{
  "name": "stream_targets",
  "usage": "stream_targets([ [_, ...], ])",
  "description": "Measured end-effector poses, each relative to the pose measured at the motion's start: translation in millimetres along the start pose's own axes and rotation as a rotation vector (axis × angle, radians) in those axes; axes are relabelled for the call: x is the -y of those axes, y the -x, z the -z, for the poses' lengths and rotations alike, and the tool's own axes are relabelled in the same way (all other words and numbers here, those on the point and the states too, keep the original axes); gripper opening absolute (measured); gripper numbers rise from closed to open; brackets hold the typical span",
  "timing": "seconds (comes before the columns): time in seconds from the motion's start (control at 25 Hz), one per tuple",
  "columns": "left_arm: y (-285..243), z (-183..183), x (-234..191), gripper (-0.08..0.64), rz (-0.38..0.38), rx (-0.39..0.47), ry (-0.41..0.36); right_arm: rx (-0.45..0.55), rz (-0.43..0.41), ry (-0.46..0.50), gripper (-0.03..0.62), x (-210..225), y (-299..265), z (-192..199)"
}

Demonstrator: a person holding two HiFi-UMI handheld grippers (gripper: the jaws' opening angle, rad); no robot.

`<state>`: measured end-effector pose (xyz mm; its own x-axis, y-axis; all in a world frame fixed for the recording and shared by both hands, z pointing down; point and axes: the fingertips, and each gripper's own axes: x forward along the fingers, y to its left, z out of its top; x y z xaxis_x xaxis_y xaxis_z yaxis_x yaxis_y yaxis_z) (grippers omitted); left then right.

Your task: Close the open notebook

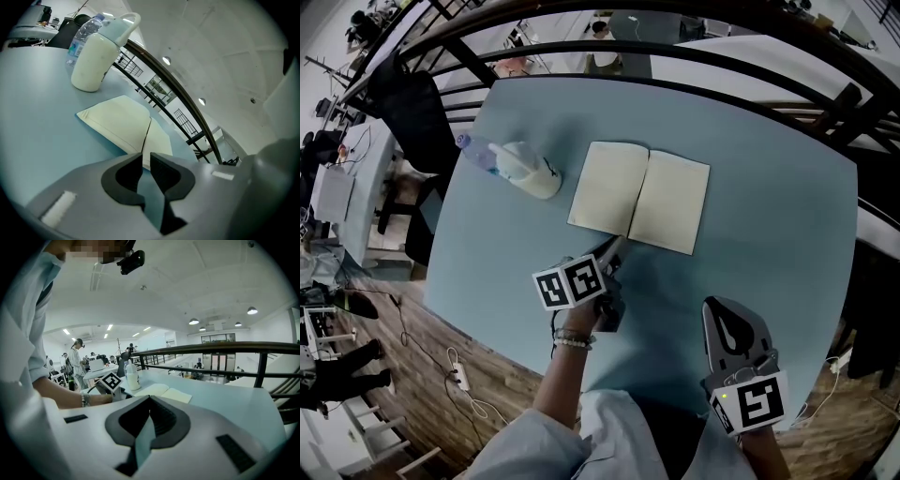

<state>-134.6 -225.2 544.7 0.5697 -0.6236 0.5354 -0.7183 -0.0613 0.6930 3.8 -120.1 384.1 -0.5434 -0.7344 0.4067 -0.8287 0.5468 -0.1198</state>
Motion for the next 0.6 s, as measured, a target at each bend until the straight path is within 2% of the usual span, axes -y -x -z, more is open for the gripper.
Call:
stream_targets([
  [0.12, 0, -1, -5, 0.073, 0.005, 0.011, 0.07, -0.004, -0.001, -0.002, 0.002, 1, -1, 0],
  [0.32, -1, -6, -16, 0.13, 0.04, 0.05, 0.248, -0.006, -0.002, -0.005, 0.002, 1, -5, 1],
  [0.6, -3, -8, -32, 0.135, 0.01, 0.064, 0.312, -0.014, -0.004, -0.008, 0.002, 2, -8, 3],
])
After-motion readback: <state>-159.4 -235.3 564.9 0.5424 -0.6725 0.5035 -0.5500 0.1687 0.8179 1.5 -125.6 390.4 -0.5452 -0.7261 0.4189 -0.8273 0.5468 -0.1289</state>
